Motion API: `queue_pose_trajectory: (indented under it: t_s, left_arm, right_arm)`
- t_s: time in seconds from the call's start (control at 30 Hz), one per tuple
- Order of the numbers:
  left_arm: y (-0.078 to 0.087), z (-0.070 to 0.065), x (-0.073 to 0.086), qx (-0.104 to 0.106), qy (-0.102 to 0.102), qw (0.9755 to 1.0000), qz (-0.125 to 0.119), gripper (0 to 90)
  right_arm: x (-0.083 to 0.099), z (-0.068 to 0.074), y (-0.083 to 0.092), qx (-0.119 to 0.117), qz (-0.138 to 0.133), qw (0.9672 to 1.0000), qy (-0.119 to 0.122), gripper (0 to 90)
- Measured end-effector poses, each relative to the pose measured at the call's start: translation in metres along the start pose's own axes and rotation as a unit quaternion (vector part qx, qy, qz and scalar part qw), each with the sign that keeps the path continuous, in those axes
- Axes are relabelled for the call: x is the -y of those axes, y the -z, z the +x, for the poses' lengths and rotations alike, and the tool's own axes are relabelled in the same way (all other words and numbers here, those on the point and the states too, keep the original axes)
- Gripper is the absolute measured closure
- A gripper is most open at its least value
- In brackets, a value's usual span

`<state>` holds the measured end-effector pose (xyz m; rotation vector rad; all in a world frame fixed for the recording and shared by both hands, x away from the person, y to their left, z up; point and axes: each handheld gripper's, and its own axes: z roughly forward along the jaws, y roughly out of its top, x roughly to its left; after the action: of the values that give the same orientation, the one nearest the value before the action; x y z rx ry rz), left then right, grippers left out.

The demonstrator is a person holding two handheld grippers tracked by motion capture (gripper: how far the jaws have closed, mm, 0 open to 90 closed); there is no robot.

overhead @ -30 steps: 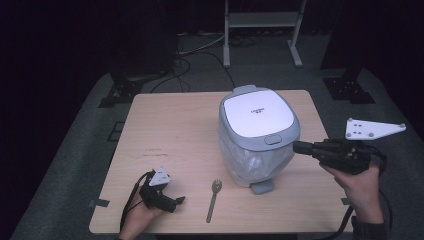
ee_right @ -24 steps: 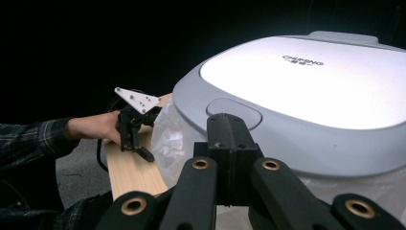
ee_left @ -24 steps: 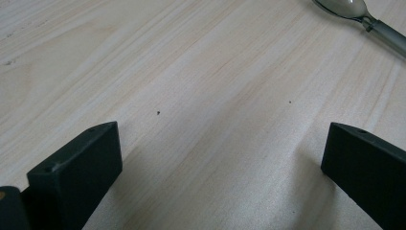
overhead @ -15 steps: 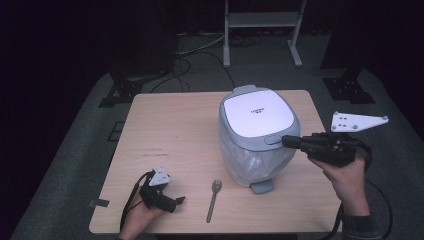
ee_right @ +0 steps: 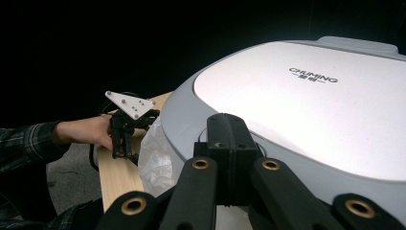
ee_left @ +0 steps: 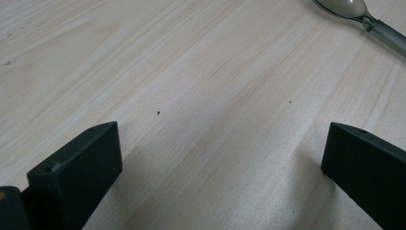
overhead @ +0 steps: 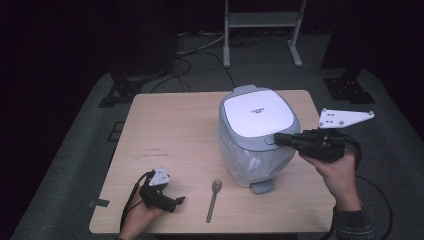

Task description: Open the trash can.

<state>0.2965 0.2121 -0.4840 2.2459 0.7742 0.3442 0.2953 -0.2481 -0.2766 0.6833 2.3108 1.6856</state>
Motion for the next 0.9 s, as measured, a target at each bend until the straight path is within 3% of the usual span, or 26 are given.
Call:
queue_pose_trajectory:
  t_s: [0.5, 0.6, 0.9]
  left_arm:
    - [0.000, 0.000, 0.000, 0.000, 0.000, 1.0000, -0.001, 0.0]
    - [0.000, 0.000, 0.000, 0.000, 0.000, 1.0000, 0.000, 0.0]
    - [-0.001, -0.001, -0.001, 0.001, 0.000, 1.0000, 0.000, 0.0]
  right_arm:
    - [0.001, 0.001, 0.000, 0.005, 0.005, 1.0000, -0.006, 90.0]
    - [0.000, 0.001, 0.000, 0.017, 0.014, 0.9998, -0.001, 90.0]
    - [0.005, 0.002, 0.017, 0.032, -0.017, 0.9993, 0.008, 86.6]
